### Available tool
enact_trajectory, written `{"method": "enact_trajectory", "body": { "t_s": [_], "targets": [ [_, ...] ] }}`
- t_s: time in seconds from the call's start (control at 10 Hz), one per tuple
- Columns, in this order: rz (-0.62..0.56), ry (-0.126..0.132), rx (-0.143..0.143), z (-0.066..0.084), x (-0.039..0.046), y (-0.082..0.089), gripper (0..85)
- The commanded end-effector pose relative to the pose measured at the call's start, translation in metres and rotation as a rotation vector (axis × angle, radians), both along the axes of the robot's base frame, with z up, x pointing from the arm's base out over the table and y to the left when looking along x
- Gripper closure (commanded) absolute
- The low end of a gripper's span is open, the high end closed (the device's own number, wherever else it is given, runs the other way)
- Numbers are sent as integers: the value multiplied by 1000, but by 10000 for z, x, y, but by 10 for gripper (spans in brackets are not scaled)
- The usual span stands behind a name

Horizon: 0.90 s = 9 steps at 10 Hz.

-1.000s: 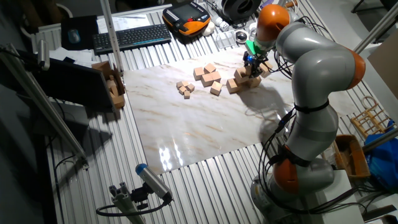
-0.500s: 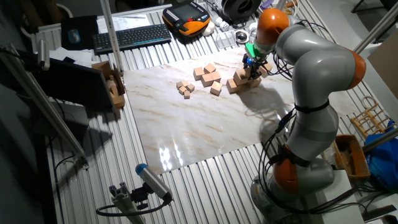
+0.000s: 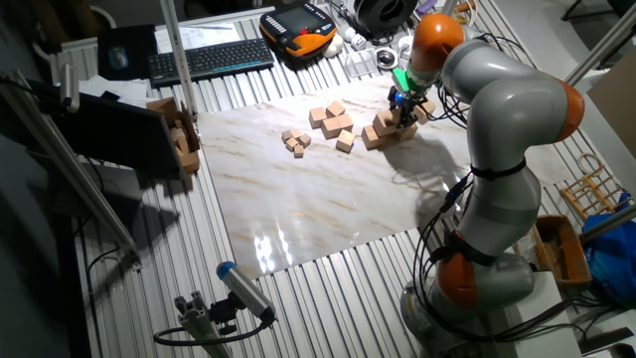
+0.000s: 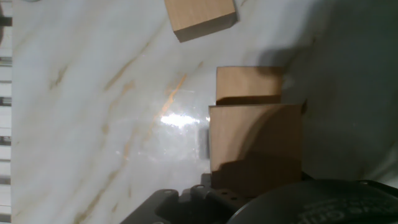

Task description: Stack the blocks into a pyramid shape

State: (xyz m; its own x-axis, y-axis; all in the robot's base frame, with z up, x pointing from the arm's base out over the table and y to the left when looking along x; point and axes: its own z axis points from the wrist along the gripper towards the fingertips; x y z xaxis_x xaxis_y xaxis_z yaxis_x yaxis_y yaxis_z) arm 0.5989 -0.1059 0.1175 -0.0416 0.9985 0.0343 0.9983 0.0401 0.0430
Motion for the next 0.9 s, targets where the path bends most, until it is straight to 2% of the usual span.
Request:
{"method": "enact_trajectory", "body": {
  "t_s": [0.0, 0.8],
  "targets": [
    [-4, 0, -2, -3, -2, -2, 850],
    [-27, 1, -7, -56, -21, 2, 850]
  ]
}}
